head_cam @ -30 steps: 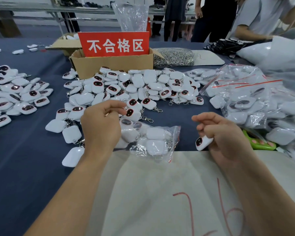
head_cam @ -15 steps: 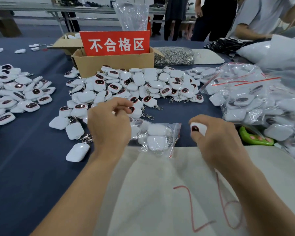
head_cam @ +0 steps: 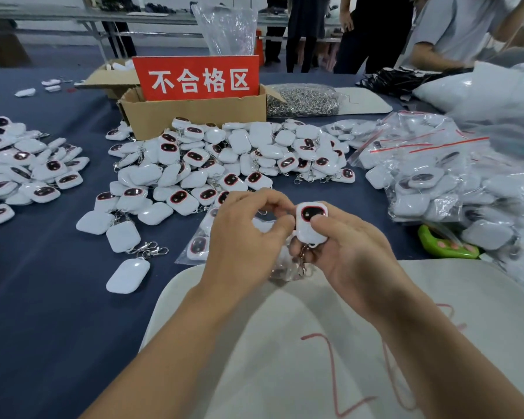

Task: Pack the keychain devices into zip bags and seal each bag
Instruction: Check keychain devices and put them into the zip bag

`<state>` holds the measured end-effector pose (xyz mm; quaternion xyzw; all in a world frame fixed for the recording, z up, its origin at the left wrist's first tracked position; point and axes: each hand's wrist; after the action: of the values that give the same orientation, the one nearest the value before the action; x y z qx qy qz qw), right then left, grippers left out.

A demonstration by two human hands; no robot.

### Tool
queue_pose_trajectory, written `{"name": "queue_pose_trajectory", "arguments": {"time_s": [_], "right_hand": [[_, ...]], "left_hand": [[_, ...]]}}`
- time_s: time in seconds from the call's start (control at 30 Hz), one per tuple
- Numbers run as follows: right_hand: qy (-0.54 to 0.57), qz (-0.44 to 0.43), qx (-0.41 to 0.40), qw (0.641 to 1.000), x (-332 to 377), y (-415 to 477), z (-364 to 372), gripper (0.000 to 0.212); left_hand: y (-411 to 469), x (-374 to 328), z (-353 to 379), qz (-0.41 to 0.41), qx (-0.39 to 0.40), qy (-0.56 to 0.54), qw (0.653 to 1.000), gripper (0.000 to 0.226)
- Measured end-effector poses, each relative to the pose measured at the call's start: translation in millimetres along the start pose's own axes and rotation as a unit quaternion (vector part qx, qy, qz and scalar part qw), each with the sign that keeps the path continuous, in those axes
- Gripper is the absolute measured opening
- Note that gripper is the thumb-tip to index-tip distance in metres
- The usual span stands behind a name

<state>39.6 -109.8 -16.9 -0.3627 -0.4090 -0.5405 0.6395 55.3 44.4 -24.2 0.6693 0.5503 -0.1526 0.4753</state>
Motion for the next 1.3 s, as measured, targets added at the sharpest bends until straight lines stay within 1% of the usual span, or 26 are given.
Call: {"name": "queue_pose_trajectory", "arguments": {"time_s": [0.07,0.13,0.17,0.27,0.33,0.5,0.57,0.67,0.73,0.83,0.93,1.03,1.13,1.2,1.27,1.3], "right_hand": [[0.004,0.015,0.013,1.0,2.4,0.9,-1.9,0.028],[0.016,0.026,0.017,0.999,1.6,1.7,-2.1,0.027],[0.019,0.027,0.018,0.999,1.0,1.7,-2.0,0.027],[-0.006,0.009,0.009,1.0,-1.8,1.6,-2.1,0.027],[-0.014,-0.004,-0.002,1.0,-3.6,1.5,-2.1,0.029],[-0.007,-0.005,0.025,1.0,-1.6,1.8,-0.2,0.026],[-0.005,0.001,0.039,0.999,-0.9,2.7,-1.1,0.029],[-0.028,-0.009,0.057,0.998,-2.9,2.2,-1.3,0.032],[-0.044,-0.021,0.045,0.998,-5.5,1.6,-1.7,0.035],[-0.048,-0.026,0.025,0.998,-8.0,0.5,-2.0,0.041],[-0.048,-0.025,0.02,0.998,-7.7,-0.2,-1.2,0.043],[-0.043,-0.023,0.022,0.999,-6.7,0.7,0.8,0.043],[-0.037,-0.022,0.011,0.999,-6.5,1.8,1.8,0.039],[-0.045,-0.029,0.007,0.999,-5.6,1.8,1.3,0.03],[-0.075,-0.035,0.008,0.997,-3.4,2.4,0.6,0.022],[-0.111,-0.039,0.005,0.993,-2.5,2.6,-0.2,0.022]], "left_hand": [[1.6,3.1,2.2,-0.044,0.02,-0.047,0.998,0.019],[2.1,0.4,2.0,-0.087,0.042,-0.116,0.989,0.021],[2.2,-1.9,0.8,-0.093,0.049,-0.13,0.986,0.024],[2.7,-5.2,-2.7,-0.049,0.056,-0.112,0.991,0.028],[2.6,-5.9,-3.4,-0.04,0.055,-0.114,0.991,0.025],[1.2,-3.4,-1.3,-0.022,0.05,-0.112,0.992,0.025],[0.4,-1.4,0.4,-0.031,0.043,-0.106,0.993,0.026],[1.7,1.1,4.4,-0.07,0.026,-0.129,0.989,0.024],[2.6,1.8,6.2,-0.072,0.028,-0.14,0.987,0.028],[3.1,1.6,8.1,-0.072,0.032,-0.148,0.986,0.028],[2.5,1.9,9.0,-0.085,0.028,-0.16,0.983,0.026],[1.4,2.0,6.5,-0.089,0.042,-0.176,0.979,0.026],[0.8,-0.1,3.7,-0.071,0.032,-0.149,0.986,0.027],[0.6,-2.2,2.6,-0.039,0.019,-0.123,0.991,0.028],[-0.1,-3.2,1.6,-0.012,0.011,-0.097,0.995,0.03],[-1.1,-3.7,1.1,-0.003,0.008,-0.084,0.996,0.032]]}}
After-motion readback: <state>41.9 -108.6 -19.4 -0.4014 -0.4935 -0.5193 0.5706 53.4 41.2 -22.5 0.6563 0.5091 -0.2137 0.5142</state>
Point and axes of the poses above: each hand's wrist, its own y-axis towards the middle knuckle, its own z-axis out of the palm, x = y × z, and after that the axes turned 6 degrees about y, right-handed
